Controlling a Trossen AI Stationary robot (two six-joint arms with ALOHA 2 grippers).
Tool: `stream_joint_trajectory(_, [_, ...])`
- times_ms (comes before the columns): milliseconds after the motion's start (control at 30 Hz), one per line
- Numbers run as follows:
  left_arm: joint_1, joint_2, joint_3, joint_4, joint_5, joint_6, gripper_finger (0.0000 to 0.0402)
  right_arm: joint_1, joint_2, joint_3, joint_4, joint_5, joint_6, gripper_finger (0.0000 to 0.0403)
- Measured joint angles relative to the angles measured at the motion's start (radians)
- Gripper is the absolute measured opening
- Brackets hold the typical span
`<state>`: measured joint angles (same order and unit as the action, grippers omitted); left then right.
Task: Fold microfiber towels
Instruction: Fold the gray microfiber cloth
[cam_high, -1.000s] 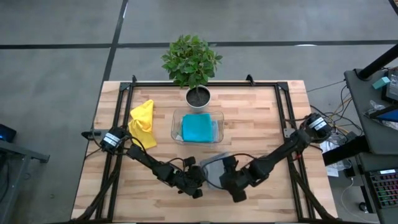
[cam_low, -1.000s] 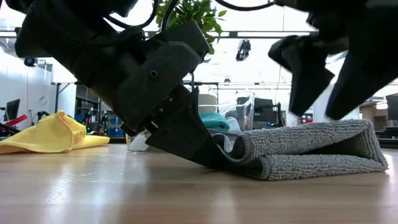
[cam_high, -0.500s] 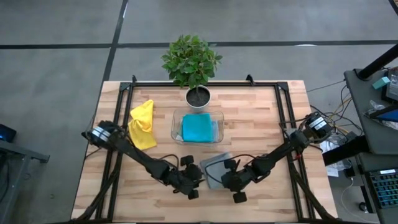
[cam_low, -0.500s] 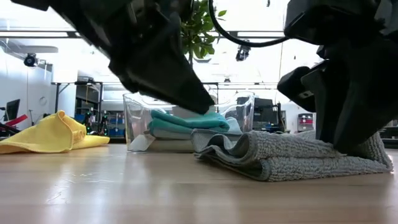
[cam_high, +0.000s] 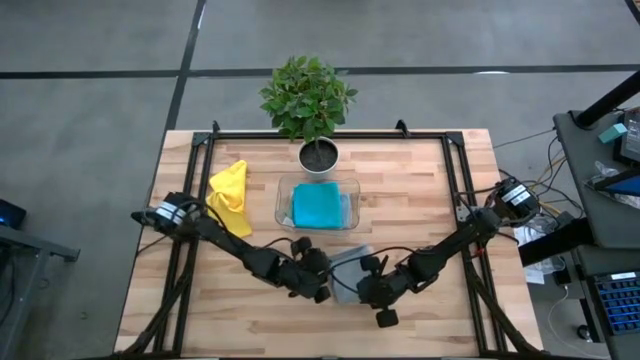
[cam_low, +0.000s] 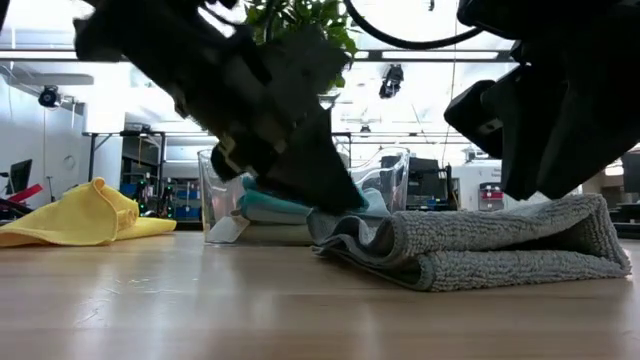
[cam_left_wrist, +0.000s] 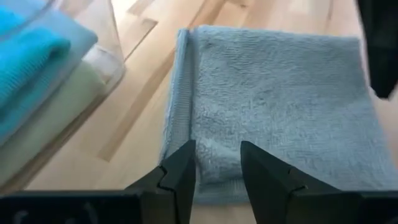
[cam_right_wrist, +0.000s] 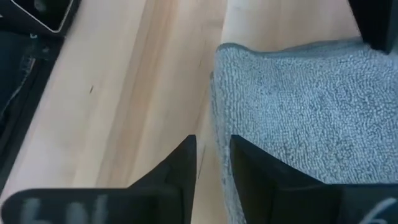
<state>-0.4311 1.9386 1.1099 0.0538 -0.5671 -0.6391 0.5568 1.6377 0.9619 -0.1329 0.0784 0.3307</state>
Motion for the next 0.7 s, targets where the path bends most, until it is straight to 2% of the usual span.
stream_joint_trajectory(400, [0.015,0.022,-0.004,0.017,0.048,-0.011,0.0104,0.002,0.000,-0.002,-0.019,0.001,0.011,0.0119])
stream_joint_trajectory(533, [0.015,0.037,-0.007,0.026,0.073,-0.010,0.0072,0.002,0.000,-0.002,-0.020,0.001,0.011,0.0120])
stream_joint_trajectory(700, [0.015,0.038,-0.002,0.042,0.088,0.018,0.0011,0.002,0.000,-0.002,-0.020,0.001,0.011,0.0121])
